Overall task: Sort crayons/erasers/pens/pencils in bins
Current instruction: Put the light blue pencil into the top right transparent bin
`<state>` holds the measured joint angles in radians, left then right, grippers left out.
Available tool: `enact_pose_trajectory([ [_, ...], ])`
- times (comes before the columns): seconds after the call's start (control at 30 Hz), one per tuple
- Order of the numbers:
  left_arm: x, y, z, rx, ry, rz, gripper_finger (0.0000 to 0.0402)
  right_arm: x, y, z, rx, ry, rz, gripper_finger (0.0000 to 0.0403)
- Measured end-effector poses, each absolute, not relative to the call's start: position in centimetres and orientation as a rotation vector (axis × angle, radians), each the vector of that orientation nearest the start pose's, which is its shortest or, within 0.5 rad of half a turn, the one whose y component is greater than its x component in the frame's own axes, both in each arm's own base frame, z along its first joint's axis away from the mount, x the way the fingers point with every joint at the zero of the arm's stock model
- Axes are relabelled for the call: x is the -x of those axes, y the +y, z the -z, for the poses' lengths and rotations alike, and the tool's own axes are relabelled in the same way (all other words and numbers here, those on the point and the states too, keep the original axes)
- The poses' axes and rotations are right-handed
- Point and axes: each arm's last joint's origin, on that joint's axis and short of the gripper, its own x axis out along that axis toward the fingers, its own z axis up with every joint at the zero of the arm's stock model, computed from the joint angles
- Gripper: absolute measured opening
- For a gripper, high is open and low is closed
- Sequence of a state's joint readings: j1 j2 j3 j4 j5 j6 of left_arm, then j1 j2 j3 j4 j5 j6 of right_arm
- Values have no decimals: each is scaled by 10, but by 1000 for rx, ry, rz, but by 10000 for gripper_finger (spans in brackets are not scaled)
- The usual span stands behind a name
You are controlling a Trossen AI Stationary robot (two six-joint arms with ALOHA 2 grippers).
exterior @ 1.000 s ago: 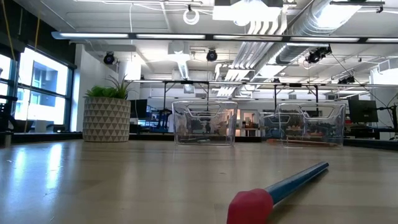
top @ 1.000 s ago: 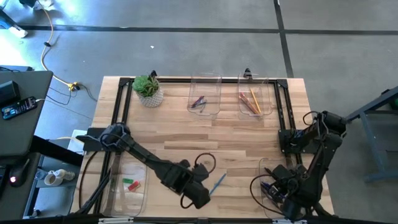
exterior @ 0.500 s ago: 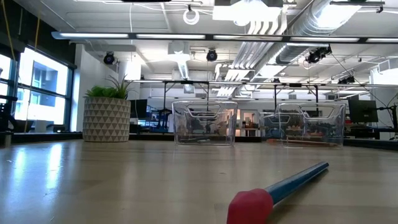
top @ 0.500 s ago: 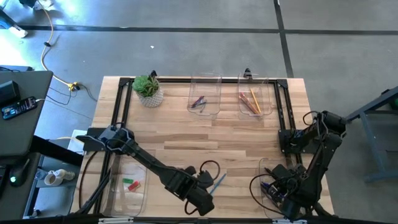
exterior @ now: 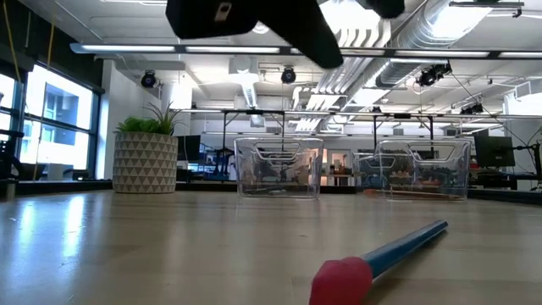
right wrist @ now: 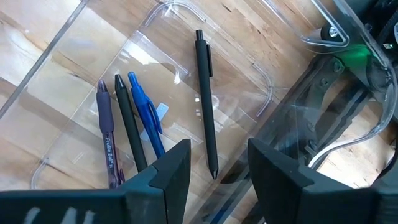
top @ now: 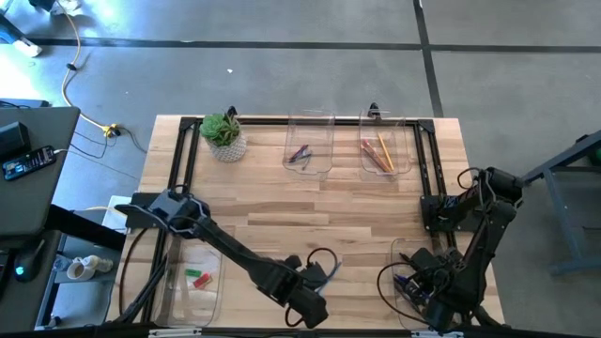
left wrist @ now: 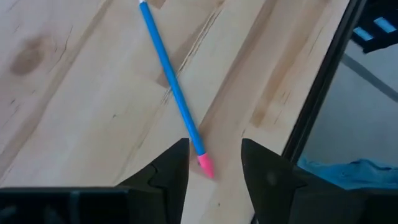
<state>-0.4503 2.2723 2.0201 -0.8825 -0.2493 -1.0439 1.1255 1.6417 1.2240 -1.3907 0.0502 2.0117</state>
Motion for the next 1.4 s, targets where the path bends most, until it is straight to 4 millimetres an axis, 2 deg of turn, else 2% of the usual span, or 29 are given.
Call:
enact_pose_trajectory([
  [0.27, -443, -208, -195, 554, 1059, -369, 126, -117, 237, -228, -497, 1400, 878, 149],
  [0.73, -446, -210, -181, 578, 1051, -381, 118, -117, 237, -228, -496, 1398, 877, 149],
  [1.13, -453, -214, -155, 612, 1082, -367, 158, -118, 236, -228, -504, 1395, 885, 149],
  [1.4, -457, -207, -139, 588, 1096, -409, 161, -119, 236, -228, -504, 1393, 884, 149],
])
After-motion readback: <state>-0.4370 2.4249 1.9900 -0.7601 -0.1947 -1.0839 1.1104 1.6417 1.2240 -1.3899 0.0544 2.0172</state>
